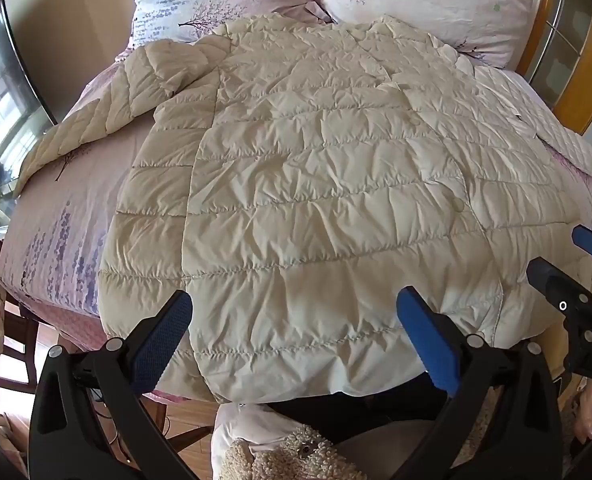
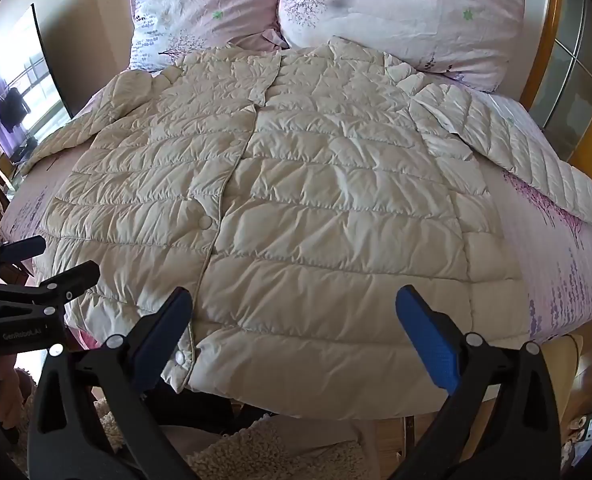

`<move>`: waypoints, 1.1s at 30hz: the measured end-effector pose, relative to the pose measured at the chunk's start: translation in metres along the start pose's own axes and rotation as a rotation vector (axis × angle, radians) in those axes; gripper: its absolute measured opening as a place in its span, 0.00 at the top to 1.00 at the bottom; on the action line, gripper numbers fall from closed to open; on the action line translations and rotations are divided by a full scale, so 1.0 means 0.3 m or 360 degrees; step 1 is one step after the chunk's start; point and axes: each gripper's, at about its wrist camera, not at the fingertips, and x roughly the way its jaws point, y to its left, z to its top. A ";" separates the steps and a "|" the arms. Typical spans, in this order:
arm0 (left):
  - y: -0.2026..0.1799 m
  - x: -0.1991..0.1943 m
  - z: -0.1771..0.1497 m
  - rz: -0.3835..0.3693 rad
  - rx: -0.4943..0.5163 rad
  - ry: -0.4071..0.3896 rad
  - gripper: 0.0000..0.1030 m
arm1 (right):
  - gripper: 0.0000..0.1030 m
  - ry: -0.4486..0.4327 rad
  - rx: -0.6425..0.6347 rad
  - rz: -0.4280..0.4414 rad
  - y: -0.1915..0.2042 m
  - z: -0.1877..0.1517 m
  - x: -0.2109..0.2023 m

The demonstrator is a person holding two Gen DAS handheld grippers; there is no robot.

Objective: Fold large clothes

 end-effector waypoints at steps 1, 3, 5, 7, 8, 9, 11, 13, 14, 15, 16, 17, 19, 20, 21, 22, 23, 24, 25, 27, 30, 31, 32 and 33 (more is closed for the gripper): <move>0.000 0.000 0.000 0.0001 0.0001 -0.0002 0.01 | 0.02 0.0005 0.0002 0.0004 -0.001 0.000 0.001; -0.001 0.000 0.000 0.0002 0.0001 -0.0001 0.01 | 0.02 0.0006 0.0001 0.0002 -0.001 0.000 0.002; 0.000 0.000 0.000 -0.0001 0.0002 -0.0001 0.01 | 0.02 0.0005 0.0002 0.0004 -0.003 0.000 0.002; 0.000 0.000 0.000 -0.0001 0.0001 -0.0002 0.01 | 0.02 0.0006 0.0003 0.0004 -0.003 0.000 0.002; 0.000 0.000 0.000 -0.0001 0.0001 -0.0002 0.01 | 0.02 0.0006 0.0002 0.0004 -0.004 0.000 0.003; 0.001 0.000 0.000 -0.0002 0.0000 -0.0002 0.01 | 0.02 0.0007 0.0003 0.0006 -0.005 0.000 0.003; 0.000 0.000 -0.001 0.0000 0.0000 -0.0003 0.01 | 0.02 0.0006 0.0004 0.0005 -0.006 0.000 0.003; 0.000 0.000 0.000 -0.0001 0.0001 -0.0003 0.01 | 0.02 0.0007 0.0006 0.0006 -0.007 0.000 0.004; 0.000 0.000 -0.001 -0.0001 0.0001 -0.0003 0.01 | 0.02 0.0007 0.0005 0.0007 -0.007 0.000 0.004; 0.000 -0.008 0.002 -0.0001 0.0000 -0.0003 0.01 | 0.02 0.0007 0.0004 0.0007 -0.007 -0.001 0.004; -0.005 -0.011 0.005 -0.0001 -0.0001 -0.0003 0.01 | 0.02 0.0007 0.0005 0.0007 -0.008 0.000 0.005; -0.006 -0.012 0.006 -0.0001 -0.0001 -0.0002 0.01 | 0.02 0.0007 0.0006 0.0008 -0.008 0.000 0.005; -0.005 -0.011 0.006 -0.0002 -0.0001 -0.0002 0.01 | 0.02 0.0008 0.0007 0.0007 -0.010 0.000 0.005; -0.005 -0.012 0.006 -0.0003 -0.0001 -0.0003 0.01 | 0.02 0.0007 0.0008 0.0008 -0.010 -0.001 0.005; -0.008 -0.011 0.004 -0.0002 -0.0001 -0.0003 0.01 | 0.02 0.0007 0.0008 0.0008 -0.010 -0.001 0.005; -0.007 -0.010 0.004 -0.0002 -0.0001 -0.0003 0.01 | 0.02 0.0007 0.0009 0.0008 -0.011 -0.001 0.005; -0.005 -0.009 0.003 -0.0003 -0.0002 -0.0002 0.01 | 0.02 0.0008 0.0009 0.0009 -0.012 -0.001 0.006; -0.005 -0.009 0.003 -0.0002 -0.0003 -0.0002 0.01 | 0.02 0.0008 0.0009 0.0009 -0.012 -0.001 0.006; -0.003 -0.008 0.003 -0.0002 -0.0004 -0.0002 0.01 | 0.02 0.0007 0.0010 0.0009 -0.012 -0.001 0.006; -0.002 -0.006 0.004 -0.0002 -0.0004 -0.0001 0.01 | 0.02 0.0008 0.0010 0.0010 -0.013 -0.001 0.006; -0.001 -0.006 0.003 -0.0002 -0.0004 -0.0002 0.01 | 0.02 0.0009 0.0011 0.0012 -0.015 -0.001 0.008; -0.001 -0.006 0.003 -0.0004 -0.0004 -0.0003 0.01 | 0.02 0.0009 0.0011 0.0012 -0.017 -0.001 0.008; -0.001 -0.006 0.003 -0.0004 -0.0004 -0.0002 0.01 | 0.02 0.0009 0.0012 0.0012 -0.018 -0.001 0.009; -0.001 -0.006 0.003 -0.0003 -0.0004 -0.0002 0.01 | 0.02 0.0009 0.0012 0.0013 -0.020 -0.002 0.010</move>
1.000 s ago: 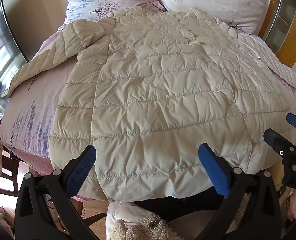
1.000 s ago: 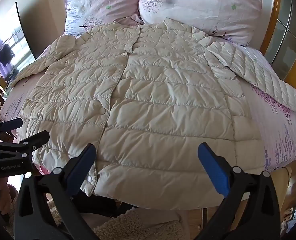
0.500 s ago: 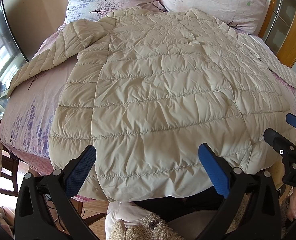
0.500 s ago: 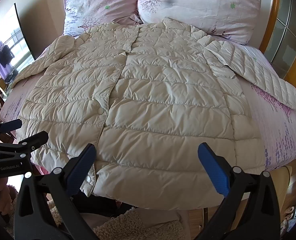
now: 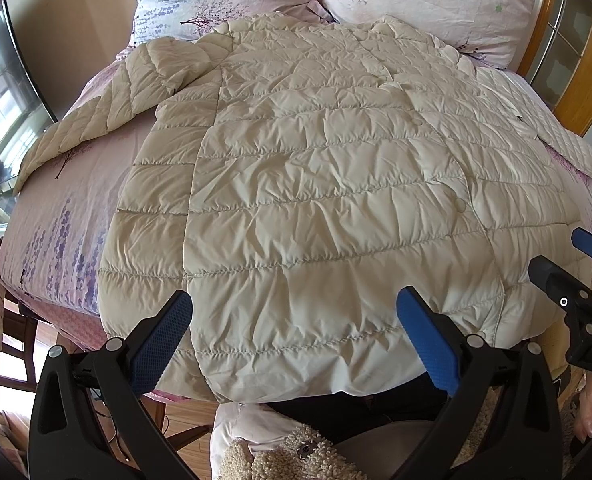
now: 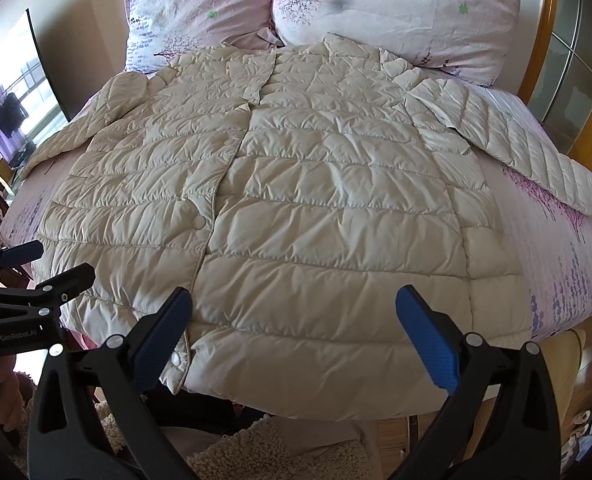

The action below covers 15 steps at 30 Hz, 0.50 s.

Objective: Fold large clothes

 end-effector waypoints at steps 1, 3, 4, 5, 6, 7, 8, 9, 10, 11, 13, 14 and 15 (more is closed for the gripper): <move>0.001 0.000 0.000 0.0000 0.0000 0.0000 0.01 | 0.02 0.0000 0.0000 0.0001 -0.002 0.000 0.001; 0.001 0.000 0.000 -0.0002 -0.0001 0.0001 0.01 | 0.02 0.0002 0.0002 0.0004 -0.004 -0.001 0.002; 0.001 0.000 0.000 -0.0001 0.0000 0.0001 0.01 | 0.02 0.0002 0.0001 0.0003 -0.005 -0.001 0.002; 0.000 0.000 0.000 -0.0001 -0.0001 0.0001 0.01 | 0.02 0.0003 0.0001 0.0004 -0.005 -0.002 0.003; 0.000 0.000 0.000 -0.0001 0.0000 0.0001 0.01 | 0.02 0.0003 0.0001 0.0006 0.000 0.003 0.001; 0.000 0.000 0.000 -0.0001 0.0000 0.0000 0.01 | 0.02 0.0002 0.0000 0.0006 0.002 0.003 0.000; 0.001 0.000 0.000 -0.0002 0.0000 0.0000 0.01 | 0.02 0.0002 -0.0001 0.0007 -0.002 0.005 0.011; 0.001 0.000 0.000 -0.0002 0.0001 0.0000 0.01 | 0.02 0.0002 -0.0002 0.0007 0.007 0.006 0.010; 0.001 0.000 0.000 -0.0002 0.0000 0.0000 0.01 | 0.02 0.0003 0.0001 0.0008 0.008 0.006 0.009; 0.001 0.000 0.000 -0.0004 0.0000 0.0001 0.01 | 0.02 0.0003 0.0001 0.0009 0.000 -0.006 0.000; 0.001 0.000 0.000 -0.0002 0.0000 0.0001 0.01 | 0.02 0.0004 0.0001 0.0009 0.004 -0.006 -0.001; 0.001 0.000 0.000 -0.0003 0.0000 0.0001 0.01 | 0.02 0.0004 0.0002 0.0010 0.005 -0.005 -0.001; 0.001 0.000 -0.001 -0.0002 0.0000 0.0001 0.01 | 0.02 0.0005 0.0003 0.0012 0.008 -0.007 -0.002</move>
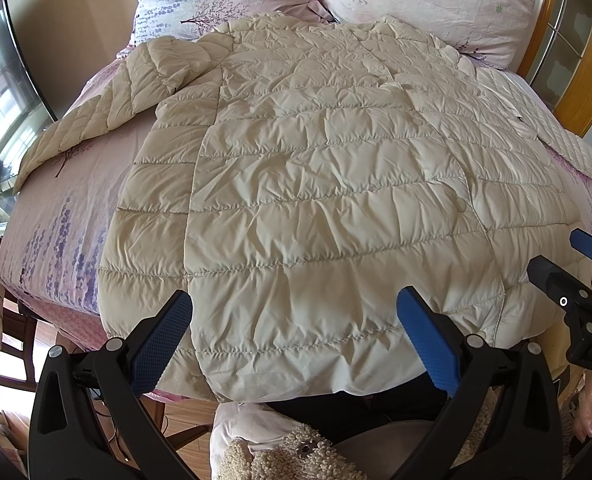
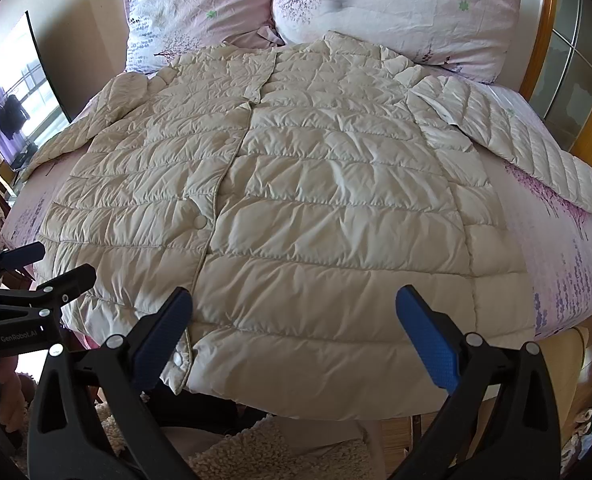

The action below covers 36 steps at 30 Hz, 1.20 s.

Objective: Fold large clothes

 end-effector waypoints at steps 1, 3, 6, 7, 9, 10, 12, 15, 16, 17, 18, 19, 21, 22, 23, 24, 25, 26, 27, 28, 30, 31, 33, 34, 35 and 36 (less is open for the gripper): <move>0.000 0.000 0.000 0.0001 0.0000 0.0000 0.01 | 0.02 0.0000 0.0000 -0.0001 -0.002 0.004 0.008; 0.000 0.000 0.000 0.0000 0.0001 0.0000 0.01 | 0.02 -0.0001 0.0000 0.0000 -0.004 0.005 0.008; 0.000 0.000 0.000 -0.0001 0.0000 0.0001 0.01 | 0.02 0.0001 0.0002 0.0001 -0.006 0.003 0.007; 0.000 0.000 0.000 0.0000 -0.0001 0.0001 0.01 | 0.02 0.0001 0.0002 0.0001 -0.006 0.003 0.007; 0.001 0.000 0.000 -0.0001 -0.0001 0.0000 0.01 | 0.02 0.0002 0.0004 0.0002 -0.008 0.002 0.006; 0.001 0.000 0.000 -0.0001 -0.0001 0.0000 0.01 | 0.02 0.0002 0.0006 0.0003 -0.003 0.001 0.007; 0.000 0.000 0.000 0.0000 0.0000 -0.0001 0.01 | 0.02 0.0004 0.0014 0.0008 -0.002 0.001 0.011; 0.006 0.005 -0.002 -0.0001 0.0001 0.0000 0.01 | 0.02 0.0004 0.0015 0.0011 -0.001 0.001 0.012; 0.006 0.005 -0.002 -0.0001 0.0000 0.0000 0.01 | 0.02 0.0004 0.0015 0.0011 0.000 0.001 0.012; 0.006 0.005 -0.002 -0.0002 0.0000 0.0001 0.01 | 0.02 0.0003 0.0015 0.0011 0.000 0.000 0.012; 0.006 0.005 -0.002 -0.0002 0.0000 0.0001 0.01 | 0.02 0.0003 0.0015 0.0011 -0.001 0.000 0.012; 0.007 0.006 -0.004 -0.0003 0.0000 0.0001 0.01 | 0.02 0.0004 0.0016 0.0012 0.000 0.000 0.013; 0.008 0.007 -0.008 -0.0004 -0.0001 0.0001 0.01 | 0.02 0.0005 0.0018 0.0012 -0.002 0.000 0.013; 0.008 0.006 -0.007 -0.0004 -0.0001 0.0000 0.01 | 0.02 0.0006 0.0019 0.0012 0.001 0.000 0.013; 0.008 0.006 -0.007 -0.0003 -0.0001 0.0000 0.01 | 0.02 0.0006 0.0020 0.0014 -0.001 0.000 0.013; 0.008 0.007 -0.008 -0.0003 0.0000 0.0000 0.01 | 0.02 0.0006 0.0021 0.0012 0.000 -0.001 0.013; 0.008 0.007 -0.008 -0.0003 0.0000 0.0001 0.01 | 0.02 0.0006 0.0022 0.0013 0.001 -0.001 0.014; 0.009 0.007 -0.008 -0.0003 -0.0001 0.0002 0.01 | 0.02 0.0007 0.0024 0.0015 0.001 -0.001 0.014; 0.008 0.006 -0.007 -0.0003 -0.0001 0.0001 0.01 | 0.02 0.0006 0.0024 0.0015 0.001 -0.001 0.014; 0.009 0.007 -0.008 -0.0002 -0.0001 0.0000 0.01 | 0.02 0.0005 0.0024 0.0016 0.002 -0.001 0.015; 0.010 0.008 -0.009 -0.0003 -0.0001 0.0001 0.01 | 0.02 0.0007 0.0025 0.0017 0.000 0.000 0.015; 0.010 0.008 -0.009 -0.0003 -0.0001 0.0001 0.01 | 0.02 0.0006 0.0026 0.0018 0.002 0.000 0.016; 0.010 0.008 -0.009 -0.0003 -0.0001 0.0001 0.01 | 0.02 0.0006 0.0029 0.0020 0.003 0.001 0.017; 0.010 0.008 -0.009 -0.0003 -0.0001 0.0000 0.01 | 0.02 0.0007 0.0029 0.0021 0.001 0.001 0.016; 0.010 0.008 -0.009 -0.0003 0.0000 0.0000 0.01 | 0.02 0.0008 0.0032 0.0024 0.002 0.001 0.017; 0.010 0.008 -0.009 -0.0002 -0.0002 0.0000 0.01 | 0.02 0.0010 0.0036 0.0029 0.001 0.003 0.019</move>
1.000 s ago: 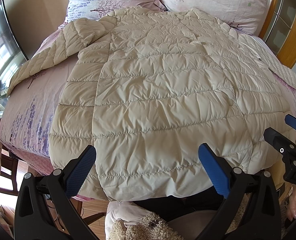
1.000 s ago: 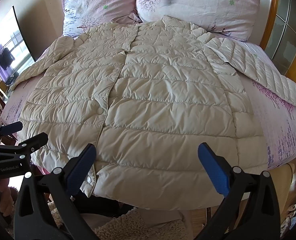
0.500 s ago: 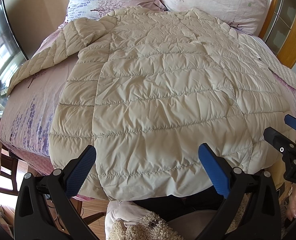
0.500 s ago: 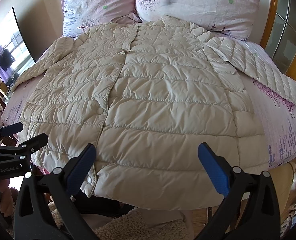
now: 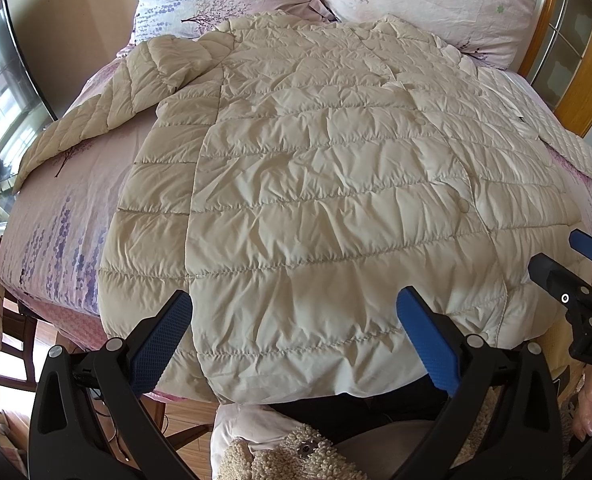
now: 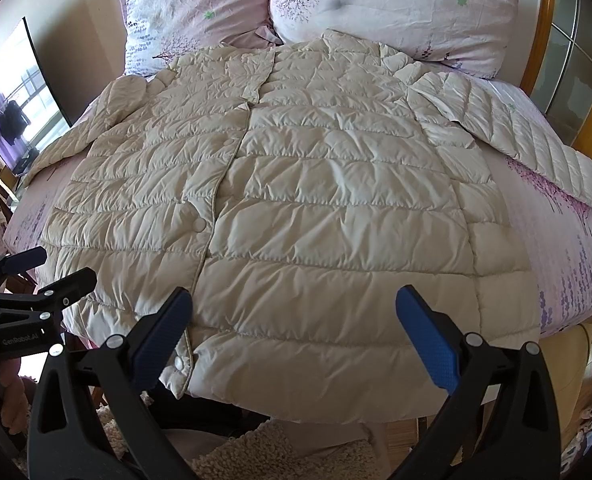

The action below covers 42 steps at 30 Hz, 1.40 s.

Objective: Fold large clothes

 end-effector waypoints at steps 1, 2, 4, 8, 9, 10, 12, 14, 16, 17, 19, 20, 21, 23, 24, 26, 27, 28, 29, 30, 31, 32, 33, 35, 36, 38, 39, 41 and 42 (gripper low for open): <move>0.001 0.001 -0.001 0.0001 0.0000 0.0001 0.01 | 0.02 0.0001 0.0006 0.0011 -0.005 0.006 0.002; 0.004 0.004 0.000 0.0001 0.0000 0.0003 0.01 | 0.02 0.0000 0.0011 0.0028 -0.006 0.008 0.003; 0.012 0.008 0.007 -0.0005 -0.0007 0.0003 0.01 | 0.02 -0.0003 0.0031 0.0073 -0.017 0.020 0.005; 0.046 0.014 0.044 -0.0072 -0.0053 -0.0006 0.01 | 0.02 -0.0073 0.0149 0.0142 -0.075 0.053 0.001; 0.055 0.017 0.056 -0.0090 -0.0068 -0.0011 0.01 | 0.02 -0.0091 0.0179 0.0157 -0.093 0.062 0.004; 0.061 0.020 0.070 -0.0108 -0.0076 -0.0016 0.01 | 0.02 -0.0117 0.0222 0.0179 -0.120 0.074 0.008; 0.070 0.027 0.098 -0.0153 -0.0075 -0.0024 0.01 | 0.02 -0.0167 0.0323 0.0208 -0.182 0.098 0.020; 0.073 0.031 0.121 -0.0179 -0.0065 -0.0039 0.01 | 0.02 -0.0210 0.0423 0.0222 -0.242 0.109 0.030; 0.074 0.038 0.147 -0.0183 -0.0051 -0.0070 0.01 | 0.02 -0.0254 0.0565 0.0270 -0.322 0.121 0.040; 0.076 0.044 0.159 -0.0185 -0.0048 -0.0075 0.01 | 0.02 -0.0260 0.0628 0.0291 -0.358 0.127 0.044; 0.081 0.059 0.191 -0.0208 -0.0042 -0.0065 0.01 | 0.02 -0.0263 0.0759 0.0325 -0.443 0.144 0.051; 0.087 0.071 0.212 -0.0226 -0.0045 -0.0051 0.01 | 0.02 -0.0270 0.0829 0.0321 -0.494 0.156 0.053; 0.096 0.079 0.227 -0.0240 -0.0057 -0.0043 0.01 | 0.02 -0.0279 0.0881 0.0306 -0.532 0.161 0.052; 0.117 0.096 0.259 -0.0287 -0.0092 -0.0043 0.01 | 0.06 -0.0312 0.1052 0.0274 -0.652 0.177 0.054; 0.130 0.103 0.278 -0.0329 -0.0118 -0.0055 0.01 | 0.07 -0.0333 0.1158 0.0255 -0.730 0.183 0.054; 0.151 0.116 0.308 -0.0382 -0.0162 -0.0075 0.01 | 0.10 -0.0362 0.1320 0.0207 -0.843 0.179 0.058; 0.163 0.123 0.329 -0.0414 -0.0183 -0.0092 0.01 | 0.11 -0.0383 0.1403 0.0177 -0.906 0.174 0.058; 0.169 0.128 0.344 -0.0436 -0.0194 -0.0106 0.01 | 0.15 -0.0399 0.1527 0.0124 -0.995 0.165 0.066; 0.175 0.134 0.366 -0.0452 -0.0203 -0.0125 0.01 | 0.20 -0.0405 0.1595 0.0102 -1.042 0.156 0.070; 0.175 0.138 0.380 -0.0446 -0.0199 -0.0135 0.01 | 0.24 -0.0410 0.1680 0.0087 -1.098 0.140 0.075; 0.172 0.143 0.393 -0.0433 -0.0183 -0.0146 0.01 | 0.31 -0.0418 0.1792 0.0081 -1.165 0.120 0.084; 0.170 0.148 0.408 -0.0421 -0.0163 -0.0156 0.01 | 0.33 -0.0428 0.1864 0.0081 -1.213 0.107 0.091; 0.163 0.154 0.426 -0.0405 -0.0130 -0.0168 0.01 | 0.38 -0.0442 0.1936 0.0072 -1.268 0.093 0.098; 0.148 0.165 0.459 -0.0369 -0.0064 -0.0181 0.01 | 0.44 -0.0468 0.2015 -0.0002 -1.351 0.077 0.101; 0.144 0.168 0.470 -0.0364 -0.0047 -0.0187 0.01 | 0.45 -0.0478 0.2034 -0.0040 -1.379 0.071 0.101; 0.129 0.179 0.497 -0.0361 -0.0005 -0.0211 0.01 | 0.49 -0.0490 0.2084 -0.0123 -1.447 0.055 0.110; 0.127 0.183 0.506 -0.0359 0.0010 -0.0226 0.01 | 0.50 -0.0483 0.2103 -0.0131 -1.469 0.061 0.116; 0.112 0.190 0.526 -0.0336 0.0051 -0.0280 0.01 | 0.57 -0.0472 0.2149 -0.0135 -1.512 0.051 0.134; 0.108 0.193 0.533 -0.0329 0.0067 -0.0303 0.01 | 0.60 -0.0466 0.2164 -0.0129 -1.533 0.046 0.147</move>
